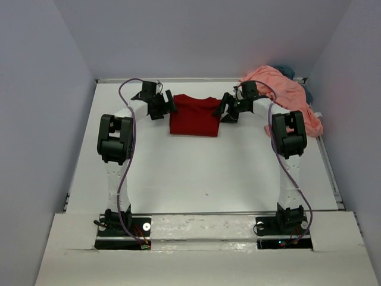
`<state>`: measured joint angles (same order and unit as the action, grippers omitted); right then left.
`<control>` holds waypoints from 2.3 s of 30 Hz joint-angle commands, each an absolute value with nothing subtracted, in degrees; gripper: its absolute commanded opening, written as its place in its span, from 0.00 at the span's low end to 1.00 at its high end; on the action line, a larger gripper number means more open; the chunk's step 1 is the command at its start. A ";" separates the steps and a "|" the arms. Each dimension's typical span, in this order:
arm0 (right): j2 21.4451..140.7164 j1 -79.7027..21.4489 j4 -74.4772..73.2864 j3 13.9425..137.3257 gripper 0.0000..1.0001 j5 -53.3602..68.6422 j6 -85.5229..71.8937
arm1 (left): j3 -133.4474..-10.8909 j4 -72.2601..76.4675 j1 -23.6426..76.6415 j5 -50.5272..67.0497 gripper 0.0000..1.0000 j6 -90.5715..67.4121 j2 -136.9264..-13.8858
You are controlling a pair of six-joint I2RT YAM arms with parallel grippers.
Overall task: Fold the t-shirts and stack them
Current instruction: Smooth out wrinkles on the folded tshirt
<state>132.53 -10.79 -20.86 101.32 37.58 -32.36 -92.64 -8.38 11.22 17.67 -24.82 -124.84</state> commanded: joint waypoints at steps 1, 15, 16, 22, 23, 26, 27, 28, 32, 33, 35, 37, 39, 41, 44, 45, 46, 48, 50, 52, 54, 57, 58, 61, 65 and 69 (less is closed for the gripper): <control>134.91 -10.63 -18.81 102.83 0.72 37.88 -32.87 | -95.35 -8.26 11.25 19.16 0.96 -23.64 -126.65; 135.53 -11.16 -18.72 102.48 0.46 37.71 -33.22 | -97.12 -8.88 11.25 22.59 0.53 -24.08 -129.46; 135.61 -11.16 -18.72 102.57 0.46 37.79 -33.31 | -97.03 -8.88 11.34 22.85 0.50 -24.17 -129.55; 135.79 -11.16 -18.72 102.83 0.46 37.97 -33.49 | -97.12 -9.05 11.34 23.90 0.47 -24.17 -130.25; 135.88 -11.16 -18.81 102.83 0.46 37.88 -33.40 | -97.12 -8.97 11.34 24.43 0.45 -24.17 -130.43; 135.97 -11.16 -18.81 103.09 0.46 37.97 -33.49 | -97.12 -9.05 11.34 25.05 0.45 -24.17 -130.69; 136.05 -11.16 -18.81 103.10 0.45 37.97 -33.49 | -97.12 -9.14 11.42 25.14 0.45 -24.08 -130.87; 136.14 -11.16 -18.81 103.27 0.45 37.97 -33.66 | -97.29 -9.23 11.34 25.22 0.40 -23.91 -130.96; 136.49 -11.16 -18.90 103.54 0.30 38.06 -33.92 | -99.13 -12.12 11.51 24.79 0.16 -23.38 -132.80; 136.49 -11.16 -18.90 103.54 0.26 38.14 -34.01 | -99.49 -12.39 11.51 24.79 0.14 -23.29 -132.80; 136.67 -11.16 -19.16 103.54 0.11 38.15 -34.10 | -99.93 -13.09 11.51 24.79 0.08 -23.03 -133.24; 136.76 -11.16 -19.51 103.62 0.02 37.80 -34.28 | -99.93 -13.45 11.51 24.52 0.01 -22.85 -133.16; 137.02 -11.16 -21.17 104.15 0.00 37.62 -34.19 | -99.76 -14.24 11.51 24.26 0.00 -22.76 -132.89; 137.11 -11.16 -22.49 104.41 0.00 37.18 -34.10 | -98.97 -14.76 11.51 24.00 0.00 -22.76 -132.54; 136.59 -11.16 -25.56 104.33 0.00 36.56 -33.31 | -96.25 -14.94 11.78 23.82 0.00 -22.85 -130.53; 136.41 -11.16 -26.19 104.15 0.00 36.48 -33.05 | -95.54 -15.12 11.95 23.64 0.00 -22.85 -130.00; 135.97 -11.16 -26.63 103.54 0.00 36.30 -32.70 | -94.06 -15.38 12.04 23.29 0.00 -22.68 -129.47; 135.27 -11.16 -27.33 102.49 0.00 36.04 -32.35 | -92.82 -16.78 12.74 21.54 0.00 -22.24 -128.41; 134.04 -11.16 -27.95 100.55 0.00 36.21 -32.17 | -90.97 -18.62 13.79 19.00 0.00 -21.62 -126.92; 132.89 -11.16 -28.74 98.63 0.00 36.30 -31.73 | -87.65 -19.07 14.32 17.85 0.00 -21.97 -125.16; 131.84 -11.77 -29.44 97.13 0.00 36.04 -31.20 | -85.27 -18.90 14.68 17.40 0.00 -22.59 -122.97; 129.12 -11.78 -29.97 93.09 0.00 35.86 -30.50 | -80.52 -18.28 15.12 16.79 0.00 -23.73 -119.81; 128.24 -11.78 -30.06 91.86 0.00 35.86 -30.24 | -79.46 -18.19 15.38 16.53 0.00 -23.99 -119.01; 124.46 -12.30 -30.67 86.41 0.00 35.86 -29.53 | -74.98 -18.02 16.25 16.35 0.00 -24.96 -115.67; 118.31 -12.83 -32.34 78.50 0.00 35.42 -27.69 | -67.26 -17.14 18.18 16.44 0.00 -26.80 -110.49; 111.02 -13.45 -33.31 69.01 0.00 34.63 -26.19 | -59.87 -16.26 22.14 16.00 0.00 -29.70 -103.56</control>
